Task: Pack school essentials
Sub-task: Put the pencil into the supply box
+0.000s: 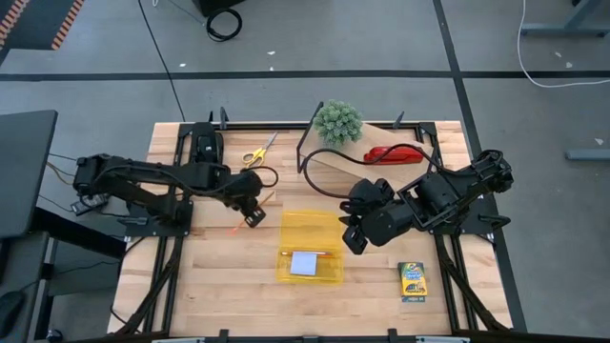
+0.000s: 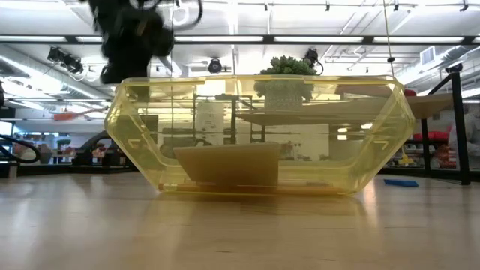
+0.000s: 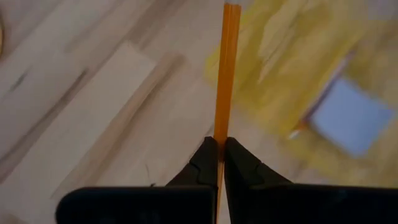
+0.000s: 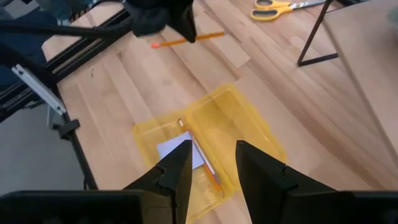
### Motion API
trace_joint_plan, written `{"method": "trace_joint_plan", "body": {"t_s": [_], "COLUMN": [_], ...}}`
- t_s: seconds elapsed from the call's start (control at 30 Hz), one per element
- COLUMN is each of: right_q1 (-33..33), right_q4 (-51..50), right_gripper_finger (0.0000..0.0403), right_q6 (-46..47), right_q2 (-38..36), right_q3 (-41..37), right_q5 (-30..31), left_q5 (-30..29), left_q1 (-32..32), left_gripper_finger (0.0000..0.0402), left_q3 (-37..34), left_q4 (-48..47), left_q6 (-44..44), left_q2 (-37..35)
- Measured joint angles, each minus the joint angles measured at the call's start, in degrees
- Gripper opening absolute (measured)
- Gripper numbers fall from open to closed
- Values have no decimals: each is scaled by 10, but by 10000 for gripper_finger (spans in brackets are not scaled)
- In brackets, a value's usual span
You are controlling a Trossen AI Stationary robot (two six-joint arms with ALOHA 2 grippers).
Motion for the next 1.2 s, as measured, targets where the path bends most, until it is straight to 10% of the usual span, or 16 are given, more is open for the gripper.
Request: {"method": "trace_joint_plan", "body": {"t_s": [1.2], "right_q1": [145], "right_q4": [-45], "right_gripper_finger": [130], "right_q6": [139], "right_q2": [-19], "right_q3": [0], "right_q5": [-83], "left_q5": [-136], "left_q1": [-210], "left_gripper_finger": [13], "left_q3": [71], "left_q4": [369], "left_q6": [-16], "left_q2": [150]}}
